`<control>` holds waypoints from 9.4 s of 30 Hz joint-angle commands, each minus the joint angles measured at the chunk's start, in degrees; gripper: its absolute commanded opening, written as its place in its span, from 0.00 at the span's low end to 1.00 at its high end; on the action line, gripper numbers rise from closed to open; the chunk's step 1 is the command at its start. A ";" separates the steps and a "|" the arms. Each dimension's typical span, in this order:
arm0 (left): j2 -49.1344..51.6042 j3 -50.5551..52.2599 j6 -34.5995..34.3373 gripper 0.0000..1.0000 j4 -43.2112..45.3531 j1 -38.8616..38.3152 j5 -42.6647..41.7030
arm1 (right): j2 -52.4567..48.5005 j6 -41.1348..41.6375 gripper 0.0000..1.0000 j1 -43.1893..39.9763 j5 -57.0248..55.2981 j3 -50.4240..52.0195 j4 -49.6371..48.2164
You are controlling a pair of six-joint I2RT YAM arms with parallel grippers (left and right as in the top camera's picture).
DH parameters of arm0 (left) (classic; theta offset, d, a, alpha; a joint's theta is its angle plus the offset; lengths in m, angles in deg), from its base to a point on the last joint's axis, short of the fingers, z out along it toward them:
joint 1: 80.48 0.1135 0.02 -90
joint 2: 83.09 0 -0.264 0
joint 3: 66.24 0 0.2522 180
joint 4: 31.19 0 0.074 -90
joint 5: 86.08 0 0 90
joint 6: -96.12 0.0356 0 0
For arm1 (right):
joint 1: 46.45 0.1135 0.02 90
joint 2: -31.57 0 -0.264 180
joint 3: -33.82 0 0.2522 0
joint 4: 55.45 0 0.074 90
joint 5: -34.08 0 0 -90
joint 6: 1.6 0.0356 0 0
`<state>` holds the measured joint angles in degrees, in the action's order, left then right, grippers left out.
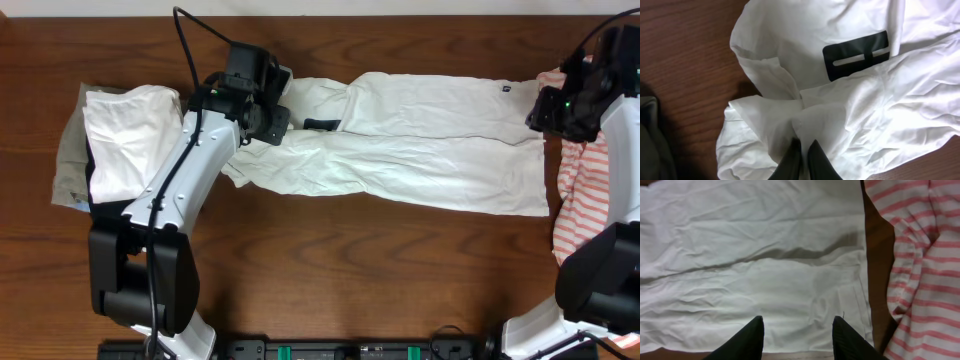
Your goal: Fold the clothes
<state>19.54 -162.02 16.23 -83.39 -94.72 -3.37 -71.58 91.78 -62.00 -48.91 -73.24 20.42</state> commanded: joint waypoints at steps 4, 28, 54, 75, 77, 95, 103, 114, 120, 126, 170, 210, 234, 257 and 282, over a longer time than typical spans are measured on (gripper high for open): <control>0.02 0.35 -0.79 0.06 -0.35 0.24 -0.66 | -4.79 -0.92 0.43 -0.09 -2.25 8.04 -8.22; 0.02 0.35 -1.18 0.06 -0.52 0.24 -0.66 | -13.27 -0.85 0.53 -2.71 -9.51 11.04 -22.60; -10.08 -2.69 -1.81 0.06 0.33 0.24 3.85 | -2.21 -0.66 0.01 -2.71 -1.16 0.46 -15.02; -47.43 -7.98 -4.17 0.06 1.38 1.44 8.00 | 25.18 -0.63 0.01 -2.82 -6.27 -17.20 6.49; -49.81 -9.01 -4.17 0.06 1.38 1.42 8.00 | 27.52 -0.57 0.01 -2.82 -7.98 -18.69 7.39; -54.49 -14.75 -2.38 0.06 1.11 1.42 7.98 | 31.69 -0.46 0.01 -2.82 -14.21 -21.42 8.20; -54.55 -24.68 -2.40 0.06 -0.35 1.42 7.96 | 31.67 -0.46 0.01 -2.82 -14.32 -27.74 8.44; -47.32 -24.41 -2.40 0.06 -1.62 1.44 8.00 | 22.51 -0.24 0.01 -2.82 -11.78 -28.74 7.54; -34.75 -24.39 -2.43 0.06 -2.47 1.44 7.98 | 11.74 -0.24 0.01 -2.75 -8.92 -28.74 7.50; -17.57 -24.39 -2.43 0.06 0.72 3.43 7.08 | -1.42 -0.57 0.01 -2.40 -8.00 -28.74 5.29; 3.76 -49.22 -1.97 0.06 -58.36 19.58 -17.53 | -10.43 0.55 0.01 -2.01 -20.96 -25.59 25.81; 3.08 -6.69 -14.93 0.06 -44.87 10.95 2.64 | -10.40 3.15 0.01 -3.45 -15.63 0.07 19.19; 2.62 -6.71 -14.95 0.06 -11.08 10.88 -2.58 | -10.43 6.86 0.01 -5.75 -13.42 2.34 1.77; 6.82 -6.69 -14.93 0.06 2.19 7.96 -2.78 | -10.43 7.80 0.01 -4.83 -11.04 10.27 -15.67; 10.49 -6.69 -11.87 0.07 16.96 5.31 2.43 | -10.43 7.76 0.02 -4.83 -11.06 15.32 -17.27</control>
<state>29.42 -168.53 3.38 -66.97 -89.56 -2.78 -82.20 98.66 -67.22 -59.75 -58.90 3.59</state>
